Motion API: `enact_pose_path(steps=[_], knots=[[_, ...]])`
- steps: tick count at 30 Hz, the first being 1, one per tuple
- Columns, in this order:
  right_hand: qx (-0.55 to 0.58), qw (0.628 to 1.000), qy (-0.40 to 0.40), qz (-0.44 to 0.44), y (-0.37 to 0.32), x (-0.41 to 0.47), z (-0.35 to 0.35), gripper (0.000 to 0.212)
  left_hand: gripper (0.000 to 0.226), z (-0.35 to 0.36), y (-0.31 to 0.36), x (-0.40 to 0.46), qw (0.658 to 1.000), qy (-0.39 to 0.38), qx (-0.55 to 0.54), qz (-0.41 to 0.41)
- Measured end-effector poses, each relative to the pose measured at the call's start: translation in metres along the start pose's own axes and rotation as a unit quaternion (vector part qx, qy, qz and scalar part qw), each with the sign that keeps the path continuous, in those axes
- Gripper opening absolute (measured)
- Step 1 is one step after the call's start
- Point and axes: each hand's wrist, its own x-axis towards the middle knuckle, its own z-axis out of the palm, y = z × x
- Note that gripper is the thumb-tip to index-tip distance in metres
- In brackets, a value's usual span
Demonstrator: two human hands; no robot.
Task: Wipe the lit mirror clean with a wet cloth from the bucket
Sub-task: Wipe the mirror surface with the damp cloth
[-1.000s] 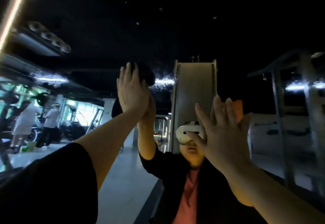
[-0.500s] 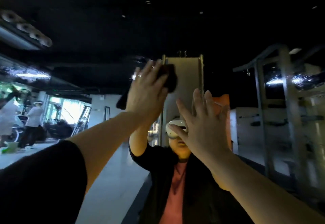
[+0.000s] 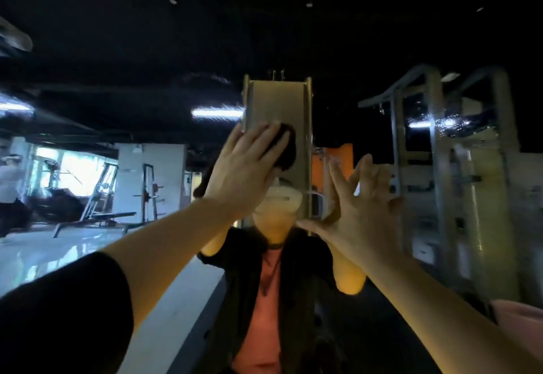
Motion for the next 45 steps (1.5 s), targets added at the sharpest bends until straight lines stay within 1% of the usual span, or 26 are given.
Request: enact_pose_path(steps=[1, 3, 6, 8, 10, 12, 13, 15, 19, 20, 21, 23, 24, 25, 26, 28, 30, 31, 33, 36, 37, 39, 41, 42, 43, 45], knots=[[0.007, 1.0, 0.005, -0.007, 0.002, -0.002, 0.001, 0.122, 0.059, 0.0, 0.001, -0.013, 1.0, -0.018, 0.002, 0.021], [0.003, 1.0, 0.009, -0.028, 0.015, -0.009, 0.004, 0.12, 0.064, -0.003, -0.023, -0.027, 1.0, -0.013, 0.007, -0.017], [-0.005, 0.998, 0.021, -0.06, 0.033, -0.02, 0.01, 0.117, 0.06, -0.016, -0.062, -0.022, 0.979, -0.003, -0.002, -0.204], [-0.01, 0.998, 0.025, -0.063, 0.035, -0.022, 0.012, 0.117, 0.058, -0.018, -0.048, -0.007, 0.96, 0.02, -0.034, -0.278], [-0.012, 0.998, 0.027, -0.058, 0.031, -0.023, 0.011, 0.117, 0.063, -0.009, -0.003, -0.009, 0.979, 0.032, -0.025, -0.198], [-0.014, 0.998, 0.031, -0.057, 0.03, -0.023, 0.009, 0.118, 0.072, 0.005, 0.036, -0.04, 0.999, -0.025, -0.019, -0.03], [-0.016, 0.998, 0.03, -0.058, 0.03, -0.024, 0.008, 0.118, 0.077, 0.008, 0.04, -0.063, 0.998, -0.057, -0.011, 0.015], [-0.02, 0.998, 0.031, -0.059, 0.031, -0.024, 0.008, 0.119, 0.077, 0.011, 0.015, -0.098, 0.998, -0.061, -0.003, -0.017], [-0.019, 0.998, 0.037, -0.056, 0.029, -0.025, 0.009, 0.118, 0.066, -0.003, -0.017, -0.105, 0.959, -0.024, -0.055, -0.278], [-0.016, 0.998, 0.04, -0.055, 0.029, -0.025, 0.008, 0.118, 0.065, -0.002, -0.002, -0.099, 0.959, -0.011, -0.049, -0.279], [-0.014, 0.998, 0.039, -0.054, 0.029, -0.025, 0.008, 0.118, 0.062, 0.003, 0.019, -0.096, 0.972, -0.006, -0.038, -0.232], [-0.007, 0.998, 0.04, -0.055, 0.031, -0.025, 0.008, 0.117, 0.059, 0.017, 0.06, -0.099, 0.998, -0.029, -0.034, -0.046], [-0.005, 0.997, 0.046, -0.06, 0.033, -0.026, 0.009, 0.116, 0.059, 0.021, 0.068, -0.104, 0.998, -0.046, -0.025, 0.023], [-0.006, 0.996, 0.052, -0.067, 0.036, -0.026, 0.009, 0.114, 0.061, 0.023, 0.065, -0.104, 0.998, -0.051, -0.012, 0.045], [-0.011, 0.996, 0.059, -0.073, 0.04, -0.027, 0.01, 0.113, 0.066, 0.024, 0.054, -0.101, 0.999, -0.045, -0.004, 0.02], [-0.023, 0.994, 0.077, -0.076, 0.047, -0.029, 0.012, 0.113, 0.066, 0.018, 0.03, -0.087, 0.992, -0.01, -0.009, -0.122], [-0.028, 0.993, 0.091, -0.075, 0.049, -0.031, 0.014, 0.113, 0.061, 0.007, 0.019, -0.064, 0.96, 0.028, -0.054, -0.272], [-0.023, 0.992, 0.097, -0.076, 0.049, -0.031, 0.016, 0.114, 0.061, 0.004, 0.028, -0.051, 0.953, 0.036, -0.066, -0.295], [-0.002, 0.991, 0.108, -0.074, 0.046, -0.03, 0.019, 0.116, 0.062, 0.007, 0.07, -0.038, 0.973, 0.031, -0.06, -0.222], [0.015, 0.99, 0.108, -0.088, 0.052, -0.029, 0.021, 0.12, 0.061, 0.024, 0.128, -0.066, 0.998, -0.022, -0.055, -0.022], [0.014, 0.989, 0.109, -0.099, 0.057, -0.029, 0.022, 0.12, 0.062, 0.029, 0.125, -0.074, 0.999, -0.028, -0.04, -0.004], [0.01, 0.988, 0.106, -0.115, 0.067, -0.028, 0.023, 0.119, 0.069, 0.035, 0.104, -0.069, 0.996, -0.003, -0.025, -0.087], [0.017, 0.988, 0.096, -0.122, 0.071, -0.027, 0.024, 0.12, 0.07, 0.026, 0.091, -0.039, 0.965, 0.031, -0.053, -0.256], [0.023, 0.987, 0.096, -0.123, 0.071, -0.027, 0.025, 0.12, 0.068, 0.023, 0.093, -0.022, 0.95, 0.034, -0.067, -0.301], [0.026, 0.987, 0.097, -0.125, 0.071, -0.026, 0.026, 0.12, 0.067, 0.022, 0.102, -0.008, 0.953, 0.032, -0.06, -0.295], [0.029, 0.986, 0.104, -0.129, 0.07, -0.027, 0.026, 0.119, 0.066, 0.027, 0.127, -0.005, 0.985, 0.005, -0.031, -0.172]])
